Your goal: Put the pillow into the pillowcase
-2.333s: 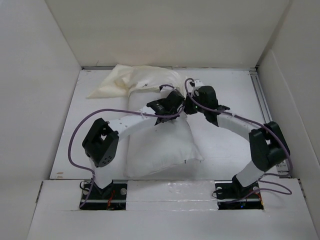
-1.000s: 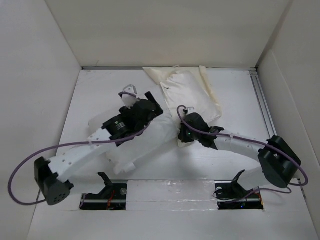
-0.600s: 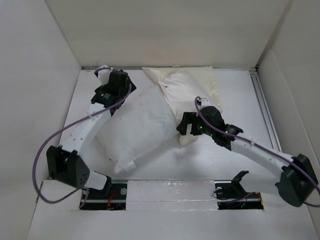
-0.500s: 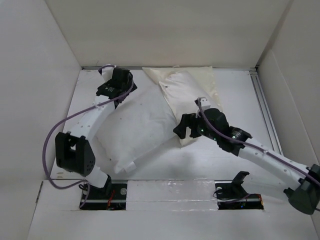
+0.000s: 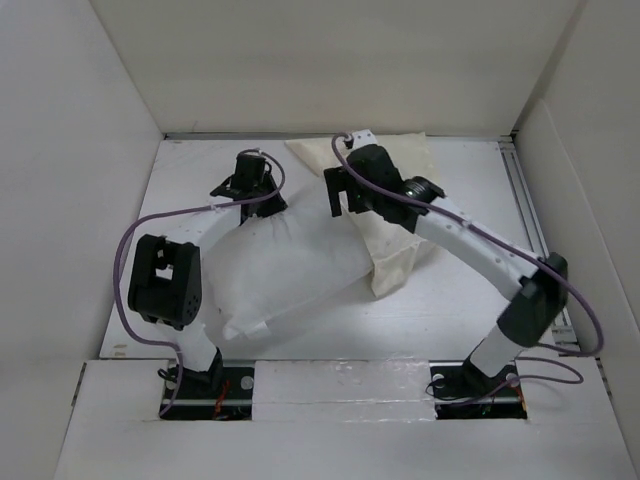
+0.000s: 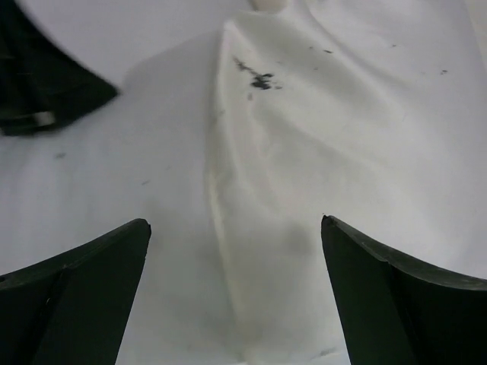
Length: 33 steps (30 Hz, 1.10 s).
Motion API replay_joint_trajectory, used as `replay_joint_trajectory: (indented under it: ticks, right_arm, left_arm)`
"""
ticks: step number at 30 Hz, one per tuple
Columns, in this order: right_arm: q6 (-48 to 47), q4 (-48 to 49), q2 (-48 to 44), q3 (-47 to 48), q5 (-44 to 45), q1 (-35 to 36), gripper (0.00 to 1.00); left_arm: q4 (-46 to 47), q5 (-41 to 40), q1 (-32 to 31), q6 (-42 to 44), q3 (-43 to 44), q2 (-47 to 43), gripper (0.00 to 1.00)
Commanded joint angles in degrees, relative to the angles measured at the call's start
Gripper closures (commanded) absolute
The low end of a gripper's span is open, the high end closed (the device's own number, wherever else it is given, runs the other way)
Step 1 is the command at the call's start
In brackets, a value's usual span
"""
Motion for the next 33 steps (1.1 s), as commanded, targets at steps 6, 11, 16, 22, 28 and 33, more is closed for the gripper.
replay_joint_trajectory:
  ticks: [6,11,16,22,28,33]
  right_arm:
    - [-7.87,-11.22,15.69,15.55,8.01,-4.28,0.03]
    - [-7.88,-10.43,17.01,16.87,7.24,-4.28,0.57]
    - [-8.49,-10.43,16.49,21.42,-4.06,1.06,1.0]
    - [-8.49,-10.26,16.48,28.21,-25.17,2.13,1.0]
    - [-5.78,-7.53,18.67,30.66,-43.54,1.52,1.0]
    - [-4.54,-5.42,20.44,32.18,-42.63,1.52,1.0]
  left_arm:
    - [11.31,21.79,-0.91,2.54,-4.63,-8.6,1.0]
    - [16.58,25.15,-0.91,0.87,-7.03,-12.64,1.0]
    - [22.99,26.03,-2.06,-0.19,-9.05,-14.93,1.0]
    - [30.82,26.03,-2.06,-2.12,-10.37,-18.8,1.0]
    - [34.35,25.51,-2.06,-4.66,-9.84,-24.68,1.0]
    - [35.66,24.19,-3.37,-7.48,-8.52,-27.15,1.0]
